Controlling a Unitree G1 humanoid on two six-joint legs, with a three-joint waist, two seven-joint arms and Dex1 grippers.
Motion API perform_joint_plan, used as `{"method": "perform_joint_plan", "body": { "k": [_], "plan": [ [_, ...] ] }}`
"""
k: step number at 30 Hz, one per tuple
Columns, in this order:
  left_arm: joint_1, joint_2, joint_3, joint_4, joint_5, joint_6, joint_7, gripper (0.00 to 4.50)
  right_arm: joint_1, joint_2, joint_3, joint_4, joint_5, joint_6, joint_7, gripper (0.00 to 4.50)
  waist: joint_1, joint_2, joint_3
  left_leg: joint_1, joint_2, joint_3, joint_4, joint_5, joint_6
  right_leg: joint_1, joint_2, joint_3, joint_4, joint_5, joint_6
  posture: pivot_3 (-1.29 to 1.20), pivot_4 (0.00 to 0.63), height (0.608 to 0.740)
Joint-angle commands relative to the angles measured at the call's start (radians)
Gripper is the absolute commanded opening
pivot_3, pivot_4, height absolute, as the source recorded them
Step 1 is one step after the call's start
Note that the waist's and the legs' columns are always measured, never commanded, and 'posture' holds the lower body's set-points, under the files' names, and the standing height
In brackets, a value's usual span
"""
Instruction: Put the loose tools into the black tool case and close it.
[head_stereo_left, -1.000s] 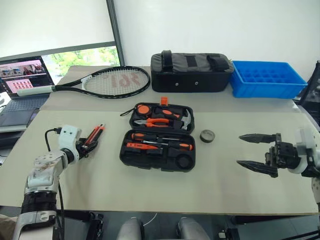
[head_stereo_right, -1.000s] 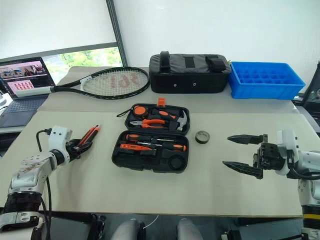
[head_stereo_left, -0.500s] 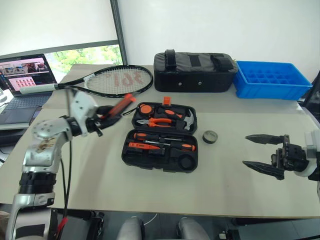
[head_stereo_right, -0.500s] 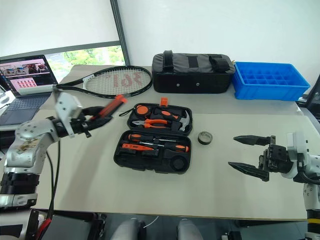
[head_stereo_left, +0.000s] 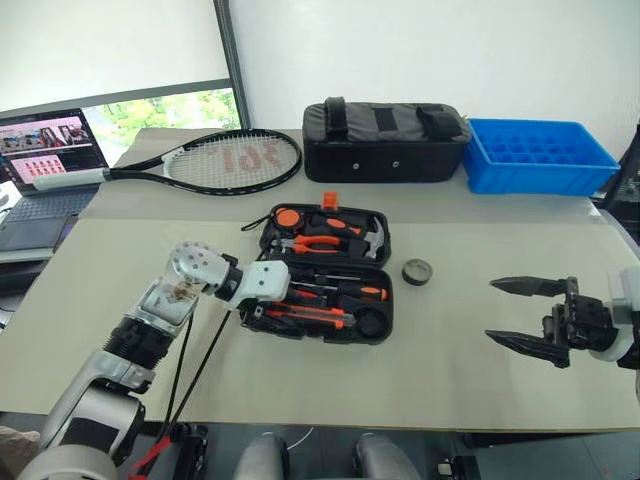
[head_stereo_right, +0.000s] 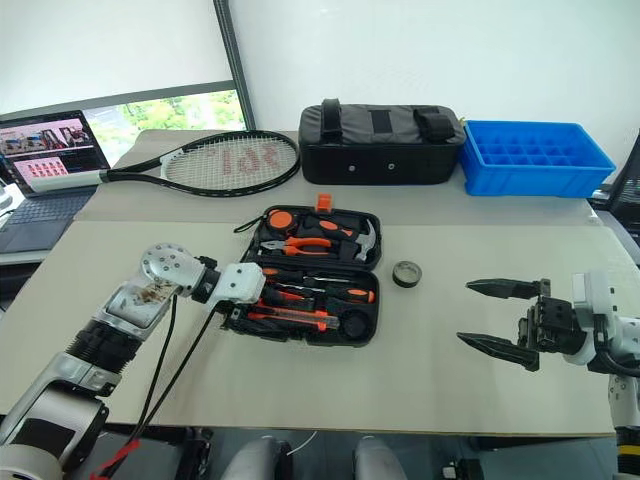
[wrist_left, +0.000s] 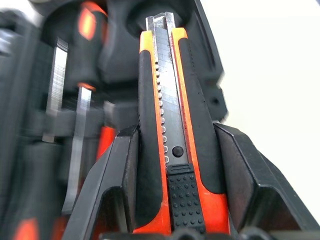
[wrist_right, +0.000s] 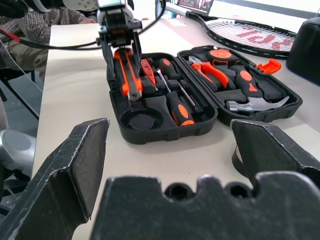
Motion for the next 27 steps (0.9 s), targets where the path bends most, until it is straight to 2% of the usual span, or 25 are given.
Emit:
{"method": "perform_joint_plan", "body": {
  "k": [1,15,21,23,27],
  "plan": [
    [-0.014,0.002,-0.016,-0.001,0.044,-0.005,0.013,1.79,0.008,-0.016,-0.039,-0.039,0.027,-0.015,0.019,4.5,0.0,0.0,0.0,0.0,0.0,0.0,0.0,0.0,0.0,0.0,0.0,0.0,0.0,0.0,0.0,0.0,0.15,0.707],
    [0.003,0.033,-0.007,-0.015,0.08,0.042,0.009,1.79,0.012,-0.017,-0.04,-0.043,0.017,-0.025,0.017,4.5,-0.001,-0.001,0.001,0.0,0.0,0.0,0.001,0.0,0.0,0.0,0.0,0.0,0.001,0.0,0.0,0.0,0.15,0.707],
    [0.005,0.01,-0.012,0.003,0.073,0.034,0.009,1.79,0.0,-0.017,-0.031,-0.037,0.01,-0.029,0.015,4.5,-0.002,-0.001,0.001,0.001,0.0,0.0,0.001,0.0,0.0,0.0,0.0,0.0,0.001,0.0,0.0,0.0,0.15,0.707],
    [0.006,-0.002,-0.007,0.009,0.07,0.03,0.022,2.79,0.001,-0.017,-0.032,-0.038,0.01,-0.03,0.015,4.5,0.0,-0.001,0.001,0.001,0.0,0.0,0.001,0.0,0.0,0.001,0.0,0.0,0.001,0.0,0.0,0.0,0.15,0.707],
    [-0.002,-0.029,0.038,0.004,0.035,0.022,0.049,4.19,0.006,-0.019,-0.033,-0.039,0.009,-0.029,0.014,4.5,0.001,0.0,0.001,0.0,0.0,0.0,0.001,0.0,0.0,0.001,0.0,0.0,0.0,0.0,0.0,0.0,0.15,0.707]
  ]
}}
